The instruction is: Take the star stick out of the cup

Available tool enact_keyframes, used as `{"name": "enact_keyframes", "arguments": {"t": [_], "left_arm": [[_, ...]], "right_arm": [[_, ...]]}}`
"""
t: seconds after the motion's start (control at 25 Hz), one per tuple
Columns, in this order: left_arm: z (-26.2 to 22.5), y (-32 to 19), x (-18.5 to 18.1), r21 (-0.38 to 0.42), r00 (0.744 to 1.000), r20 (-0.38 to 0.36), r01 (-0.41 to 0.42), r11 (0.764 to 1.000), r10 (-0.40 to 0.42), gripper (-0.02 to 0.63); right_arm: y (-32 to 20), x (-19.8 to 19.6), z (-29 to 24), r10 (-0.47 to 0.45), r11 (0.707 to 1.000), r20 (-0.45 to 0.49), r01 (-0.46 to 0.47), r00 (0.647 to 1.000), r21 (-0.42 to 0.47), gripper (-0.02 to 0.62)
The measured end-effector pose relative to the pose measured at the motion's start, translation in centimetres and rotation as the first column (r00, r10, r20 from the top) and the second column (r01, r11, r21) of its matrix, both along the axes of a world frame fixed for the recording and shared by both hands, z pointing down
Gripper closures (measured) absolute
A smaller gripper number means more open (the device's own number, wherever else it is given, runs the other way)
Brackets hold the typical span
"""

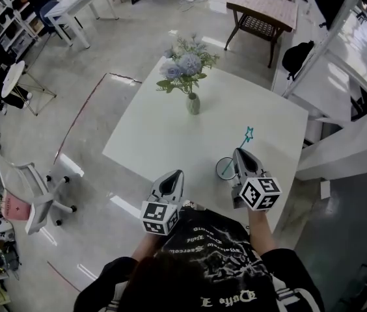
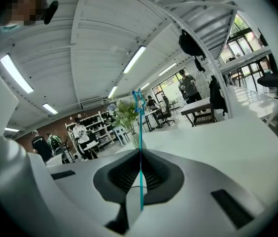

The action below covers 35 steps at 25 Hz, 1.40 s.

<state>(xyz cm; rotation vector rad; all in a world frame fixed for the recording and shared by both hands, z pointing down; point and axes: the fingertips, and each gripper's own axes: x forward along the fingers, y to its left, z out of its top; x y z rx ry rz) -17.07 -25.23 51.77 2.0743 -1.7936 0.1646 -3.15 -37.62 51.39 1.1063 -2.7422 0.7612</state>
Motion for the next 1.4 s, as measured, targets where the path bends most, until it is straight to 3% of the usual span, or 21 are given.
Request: {"name": "enact_keyframes", "arguments": {"t": [0.44, 0.76, 1.2, 1.4], "left_arm": [[-1.0, -2.0, 3.7, 0.033, 0.991, -0.018, -0.13, 0.991, 0.13, 0.586], [-1.4, -3.0, 8.3, 0.058, 0.968, -0.029, -0.246, 0.968, 0.248, 0.586], [-1.5, -3.6, 12.6, 0.07, 0.934, -0.025, -0.353, 0.933, 0.356, 0.586], [-1.0, -3.6, 13.2, 0.069, 0.924, -0.013, -0.38, 0.923, 0.381, 0.586]], "right_arm": [[1.1, 5.0, -8.8, 0.062, 0.984, 0.166, -0.088, 0.984, 0.156, 0.583], [3.0, 10.4, -8.2, 0.148, 0.967, 0.042, -0.154, 0.988, 0.206, 0.583], [5.8, 15.5, -5.2, 0.258, 0.955, -0.034, -0.25, 0.966, 0.16, 0.583], [7.0, 17.5, -2.9, 0.303, 0.949, -0.117, -0.287, 0.946, 0.131, 0.583]]}}
